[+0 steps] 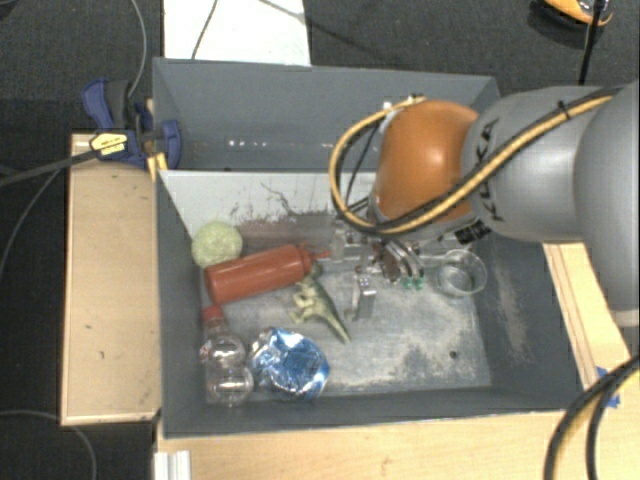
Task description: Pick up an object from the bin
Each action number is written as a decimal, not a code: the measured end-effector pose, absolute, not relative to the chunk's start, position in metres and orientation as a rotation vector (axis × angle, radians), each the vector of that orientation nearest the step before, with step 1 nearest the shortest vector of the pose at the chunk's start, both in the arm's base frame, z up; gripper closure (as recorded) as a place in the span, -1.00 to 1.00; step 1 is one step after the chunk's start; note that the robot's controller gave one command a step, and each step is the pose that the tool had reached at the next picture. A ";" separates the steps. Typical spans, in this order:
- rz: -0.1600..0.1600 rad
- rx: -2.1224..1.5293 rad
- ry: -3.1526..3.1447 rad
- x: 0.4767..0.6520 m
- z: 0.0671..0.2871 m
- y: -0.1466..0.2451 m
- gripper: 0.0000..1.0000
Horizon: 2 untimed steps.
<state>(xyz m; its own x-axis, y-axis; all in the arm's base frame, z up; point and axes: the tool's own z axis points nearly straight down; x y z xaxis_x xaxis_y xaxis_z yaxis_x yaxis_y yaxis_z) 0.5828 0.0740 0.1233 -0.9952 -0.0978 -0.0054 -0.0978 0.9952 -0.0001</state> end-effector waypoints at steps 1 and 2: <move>0.002 0.196 3.131 0.561 0.105 0.116 -1.00; 0.003 0.264 3.127 0.558 0.089 0.136 -1.00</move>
Offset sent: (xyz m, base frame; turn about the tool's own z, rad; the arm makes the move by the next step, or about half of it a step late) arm -0.0221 0.0630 -0.0533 0.1041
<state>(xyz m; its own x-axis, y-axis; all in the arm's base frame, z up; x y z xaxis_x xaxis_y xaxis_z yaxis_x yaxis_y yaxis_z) 0.5578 0.1361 0.0890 -0.9858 0.1677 -0.0036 0.1676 0.9858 0.0025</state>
